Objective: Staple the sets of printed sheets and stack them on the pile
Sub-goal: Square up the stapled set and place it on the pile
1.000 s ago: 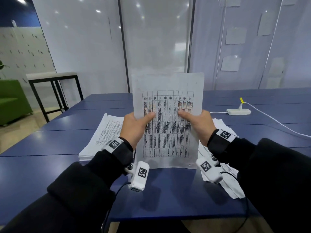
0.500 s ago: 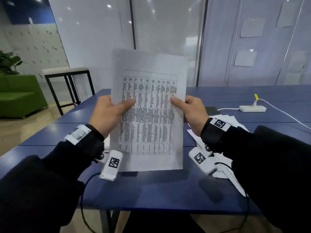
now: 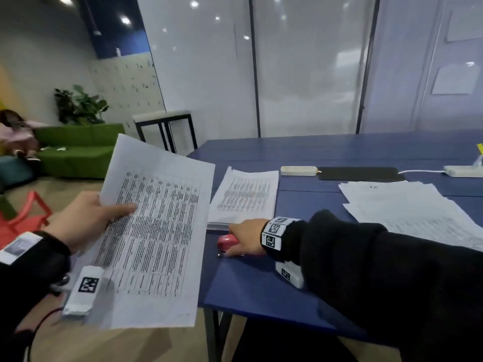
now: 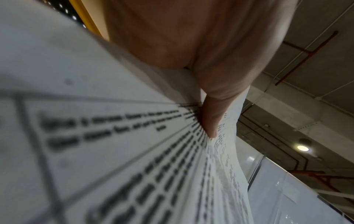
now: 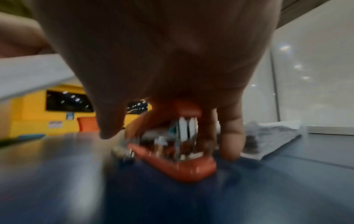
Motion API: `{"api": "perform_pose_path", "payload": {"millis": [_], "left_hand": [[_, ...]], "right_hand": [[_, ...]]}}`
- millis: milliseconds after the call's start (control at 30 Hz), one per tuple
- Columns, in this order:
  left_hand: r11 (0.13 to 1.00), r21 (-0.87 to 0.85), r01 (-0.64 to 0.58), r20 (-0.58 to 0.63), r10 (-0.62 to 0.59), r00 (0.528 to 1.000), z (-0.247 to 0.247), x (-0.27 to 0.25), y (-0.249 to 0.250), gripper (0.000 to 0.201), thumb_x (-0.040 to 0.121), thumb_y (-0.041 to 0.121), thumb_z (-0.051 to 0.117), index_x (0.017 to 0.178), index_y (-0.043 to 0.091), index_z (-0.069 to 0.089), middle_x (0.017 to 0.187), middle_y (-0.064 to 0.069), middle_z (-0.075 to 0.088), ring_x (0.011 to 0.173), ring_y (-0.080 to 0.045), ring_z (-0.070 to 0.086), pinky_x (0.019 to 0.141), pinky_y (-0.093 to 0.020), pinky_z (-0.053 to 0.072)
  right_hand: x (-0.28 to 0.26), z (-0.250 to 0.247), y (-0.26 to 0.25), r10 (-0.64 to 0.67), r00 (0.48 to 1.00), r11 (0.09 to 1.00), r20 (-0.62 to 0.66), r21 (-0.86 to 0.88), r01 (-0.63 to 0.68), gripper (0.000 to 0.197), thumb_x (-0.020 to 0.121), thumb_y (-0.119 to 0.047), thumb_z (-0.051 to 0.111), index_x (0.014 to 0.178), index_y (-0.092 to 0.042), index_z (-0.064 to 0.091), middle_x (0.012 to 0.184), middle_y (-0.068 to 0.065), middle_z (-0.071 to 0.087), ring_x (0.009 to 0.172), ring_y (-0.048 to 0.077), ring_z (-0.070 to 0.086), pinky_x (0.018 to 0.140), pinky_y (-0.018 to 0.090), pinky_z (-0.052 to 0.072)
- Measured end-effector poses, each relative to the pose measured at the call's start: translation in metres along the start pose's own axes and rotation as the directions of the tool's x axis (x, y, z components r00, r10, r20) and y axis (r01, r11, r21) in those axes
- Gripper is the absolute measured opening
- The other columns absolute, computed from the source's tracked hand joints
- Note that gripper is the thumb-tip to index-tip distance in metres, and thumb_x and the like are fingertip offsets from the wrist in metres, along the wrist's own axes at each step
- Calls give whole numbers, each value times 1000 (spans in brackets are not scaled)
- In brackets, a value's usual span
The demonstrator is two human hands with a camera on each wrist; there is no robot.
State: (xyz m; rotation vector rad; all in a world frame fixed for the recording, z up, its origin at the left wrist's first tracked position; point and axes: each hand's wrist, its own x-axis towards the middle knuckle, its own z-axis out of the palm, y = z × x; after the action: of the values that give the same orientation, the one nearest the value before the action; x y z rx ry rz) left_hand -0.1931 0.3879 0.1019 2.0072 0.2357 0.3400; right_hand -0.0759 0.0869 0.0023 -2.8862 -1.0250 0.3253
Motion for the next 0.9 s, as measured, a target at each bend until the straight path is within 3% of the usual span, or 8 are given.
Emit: {"api": "perform_pose_path", "payload": {"millis": [100,167,233,300,433,600,700,900], "left_hand": [[999,1,41,41,-41,998,3,-7,-14,19,93,12,72,107,-1,75,96,-19,79,88,-41,77,86,-53,61],[998,-30,48,51,-46,998,9,-4,-15,18,94,10,70,108,-1,74,98,-21,78,88,-42,77,82,-53,63],[997,-73,31,82,-25,996,23,-2,-6,16,95,5,67,109,-1,73,100,-22,78,86,-39,77,70,-44,66],[994,-106,19,114,-7,993,42,5,3,13,96,3,65,106,2,72,97,-17,79,79,-30,78,63,-36,65],[992,-126,-19,241,50,969,101,26,13,17,88,16,76,103,8,79,105,-11,80,95,-31,78,90,-49,60],[988,-152,4,407,59,912,212,22,33,14,94,3,70,107,1,75,98,-12,80,88,-28,78,71,-30,64],[994,-104,25,520,33,853,268,16,37,15,95,9,71,108,3,76,98,-15,80,89,-36,78,87,-53,62],[1000,14,22,658,-26,752,317,22,43,19,93,18,76,104,3,76,98,-21,78,90,-46,75,87,-67,58]], "right_hand": [[-4,6,3,39,999,992,-30,119,-35,46,101,-47,59,120,-5,61,117,18,69,104,35,65,75,33,41],[-9,4,21,85,996,933,-23,353,-72,43,100,-44,60,110,-3,66,109,18,72,96,33,66,73,34,44],[-20,2,47,157,987,695,-31,713,-88,40,91,-44,69,102,-5,64,104,22,71,93,35,67,77,44,56],[-38,-2,78,298,952,308,-72,951,-25,39,83,-39,77,100,-8,62,99,21,71,95,42,70,86,63,58],[-85,-22,141,672,732,-58,-108,979,198,23,89,-34,76,95,-14,68,86,11,66,63,24,63,60,41,57],[-124,-25,208,886,463,-166,-3,931,325,23,90,-35,68,75,-23,57,55,-1,48,44,17,50,58,30,52],[-135,-18,237,932,353,-217,86,911,352,31,90,-44,72,88,-15,61,66,4,57,53,19,57,58,37,60],[-139,11,270,938,338,-190,78,931,312,47,97,-55,55,90,-8,60,73,15,56,55,28,61,49,41,58]]}}
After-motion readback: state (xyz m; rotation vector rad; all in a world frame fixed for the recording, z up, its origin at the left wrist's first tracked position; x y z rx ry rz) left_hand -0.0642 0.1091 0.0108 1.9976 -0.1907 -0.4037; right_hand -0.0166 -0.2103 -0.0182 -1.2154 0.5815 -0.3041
